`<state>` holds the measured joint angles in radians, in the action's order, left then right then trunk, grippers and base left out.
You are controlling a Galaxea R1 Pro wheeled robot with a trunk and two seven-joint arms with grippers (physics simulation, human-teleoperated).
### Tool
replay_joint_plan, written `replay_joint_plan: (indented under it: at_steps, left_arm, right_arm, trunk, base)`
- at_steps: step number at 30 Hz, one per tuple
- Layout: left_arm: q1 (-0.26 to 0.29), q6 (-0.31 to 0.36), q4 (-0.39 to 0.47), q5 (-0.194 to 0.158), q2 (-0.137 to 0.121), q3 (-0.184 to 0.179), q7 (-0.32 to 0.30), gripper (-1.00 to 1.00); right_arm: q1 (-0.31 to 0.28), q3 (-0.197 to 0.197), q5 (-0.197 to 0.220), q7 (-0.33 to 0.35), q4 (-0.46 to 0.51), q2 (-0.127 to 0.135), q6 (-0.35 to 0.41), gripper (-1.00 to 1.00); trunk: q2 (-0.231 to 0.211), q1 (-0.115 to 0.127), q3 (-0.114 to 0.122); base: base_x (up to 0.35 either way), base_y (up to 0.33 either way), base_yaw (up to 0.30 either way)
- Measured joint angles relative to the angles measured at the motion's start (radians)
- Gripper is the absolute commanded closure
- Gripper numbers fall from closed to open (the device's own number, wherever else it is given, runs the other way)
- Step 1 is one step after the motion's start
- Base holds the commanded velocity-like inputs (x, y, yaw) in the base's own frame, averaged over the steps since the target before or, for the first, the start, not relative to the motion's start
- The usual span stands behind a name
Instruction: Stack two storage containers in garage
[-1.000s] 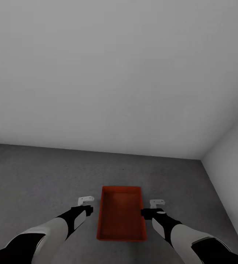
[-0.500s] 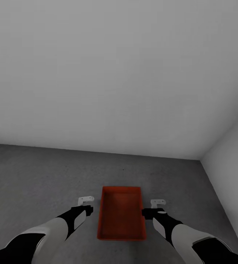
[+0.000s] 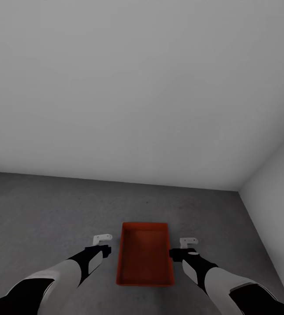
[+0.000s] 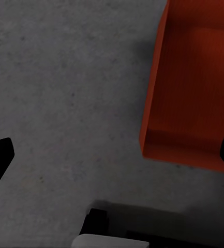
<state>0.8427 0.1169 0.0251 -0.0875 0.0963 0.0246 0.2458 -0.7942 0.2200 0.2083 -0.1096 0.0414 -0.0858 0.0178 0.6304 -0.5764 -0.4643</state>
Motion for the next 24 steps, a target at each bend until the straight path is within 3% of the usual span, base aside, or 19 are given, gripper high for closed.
replay_joint_plan:
  at_steps: [24]
  left_arm:
    - [0.000, 0.001, 0.000, 0.000, 0.000, 0.000, 0.000, -1.00]
  right_arm:
    - [0.000, 0.001, 0.000, 0.000, 0.001, 0.000, -0.001, -1.00]
  trunk:
    - [-0.168, 0.092, 0.076]
  base:
    - [0.000, 0.000, 0.000]
